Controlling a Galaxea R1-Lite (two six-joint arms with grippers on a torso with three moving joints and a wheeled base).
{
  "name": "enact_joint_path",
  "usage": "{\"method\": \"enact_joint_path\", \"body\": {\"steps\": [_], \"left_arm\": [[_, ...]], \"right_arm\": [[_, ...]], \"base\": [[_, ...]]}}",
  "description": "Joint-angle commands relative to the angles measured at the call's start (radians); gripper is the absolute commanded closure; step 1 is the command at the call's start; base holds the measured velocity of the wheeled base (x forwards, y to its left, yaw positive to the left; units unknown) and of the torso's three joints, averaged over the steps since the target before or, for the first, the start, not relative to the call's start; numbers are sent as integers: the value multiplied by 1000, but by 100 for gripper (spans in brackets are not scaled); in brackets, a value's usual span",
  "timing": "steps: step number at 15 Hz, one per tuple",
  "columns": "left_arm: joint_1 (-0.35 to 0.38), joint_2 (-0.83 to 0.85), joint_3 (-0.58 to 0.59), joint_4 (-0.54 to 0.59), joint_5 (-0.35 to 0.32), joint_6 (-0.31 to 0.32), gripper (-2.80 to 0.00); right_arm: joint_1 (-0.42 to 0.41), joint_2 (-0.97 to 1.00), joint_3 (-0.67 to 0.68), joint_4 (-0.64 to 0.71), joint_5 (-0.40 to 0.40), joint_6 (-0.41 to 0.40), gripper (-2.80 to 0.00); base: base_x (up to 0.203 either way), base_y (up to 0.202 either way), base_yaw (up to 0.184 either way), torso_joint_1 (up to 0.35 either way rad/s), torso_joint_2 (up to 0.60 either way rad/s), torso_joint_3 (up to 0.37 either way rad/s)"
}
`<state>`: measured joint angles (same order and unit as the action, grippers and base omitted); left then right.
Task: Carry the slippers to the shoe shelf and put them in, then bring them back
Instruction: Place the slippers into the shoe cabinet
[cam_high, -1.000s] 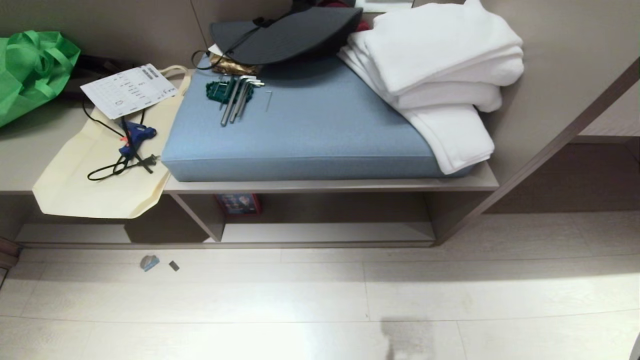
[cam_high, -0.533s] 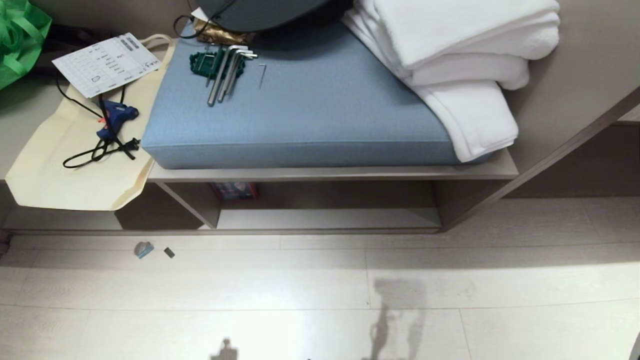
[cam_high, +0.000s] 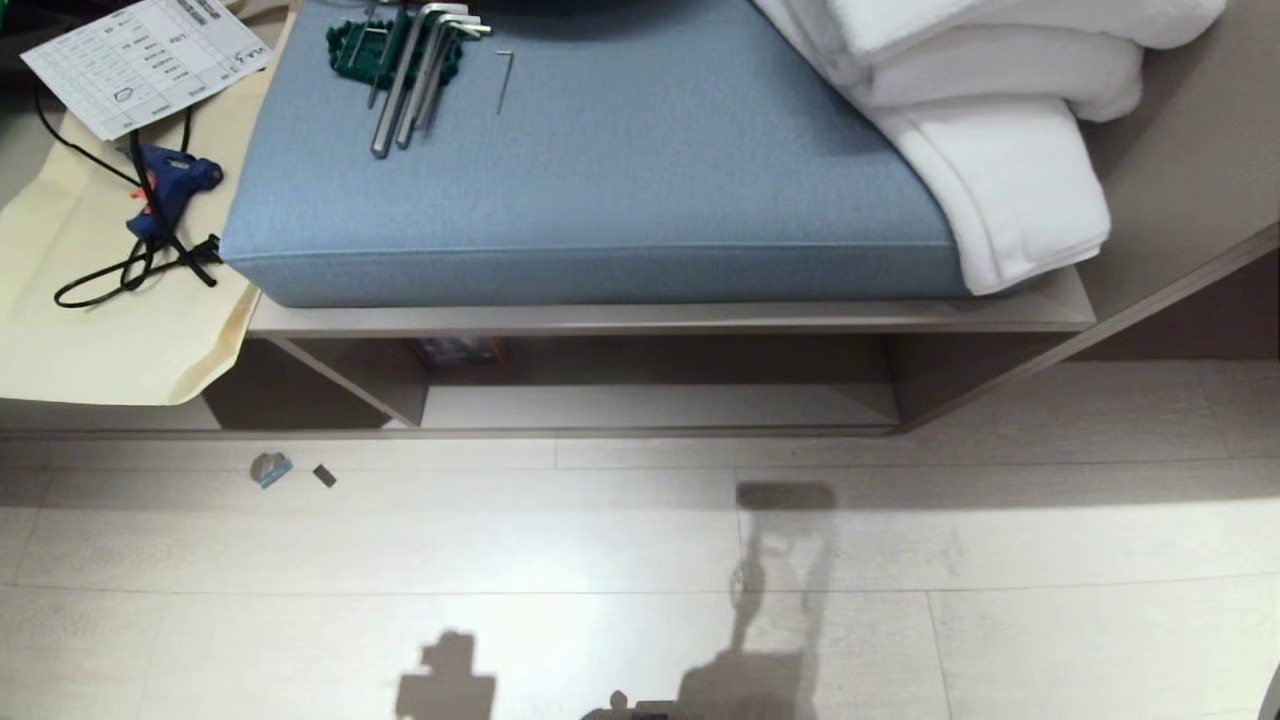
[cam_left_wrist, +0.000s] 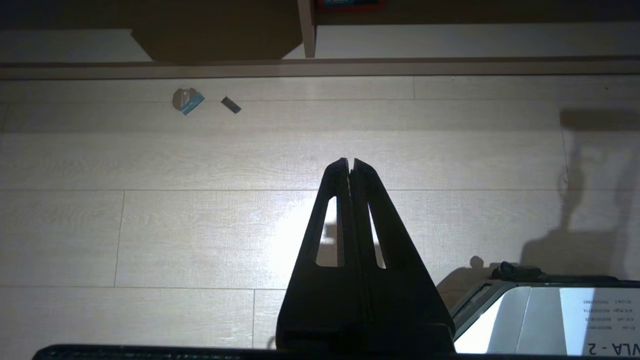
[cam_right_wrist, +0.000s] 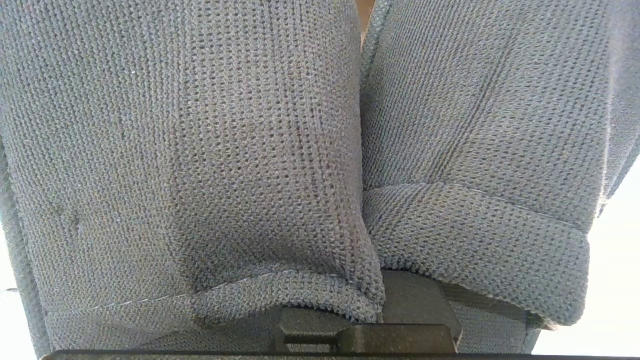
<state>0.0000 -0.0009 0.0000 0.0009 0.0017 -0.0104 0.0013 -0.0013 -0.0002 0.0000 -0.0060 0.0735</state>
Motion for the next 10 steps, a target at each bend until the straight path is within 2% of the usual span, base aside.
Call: {"method": "enact_joint_path", "body": {"steps": [1,10], "left_arm": [[0,1,0,1,1,0,0],[0,1,0,1,0,0,0]], "right_arm": [[0,0,0,0,0,0,0],[0,0,0,0,0,0,0]], "base": [[0,0,0,2,3,-193],[0,0,0,2,2,-195]]}}
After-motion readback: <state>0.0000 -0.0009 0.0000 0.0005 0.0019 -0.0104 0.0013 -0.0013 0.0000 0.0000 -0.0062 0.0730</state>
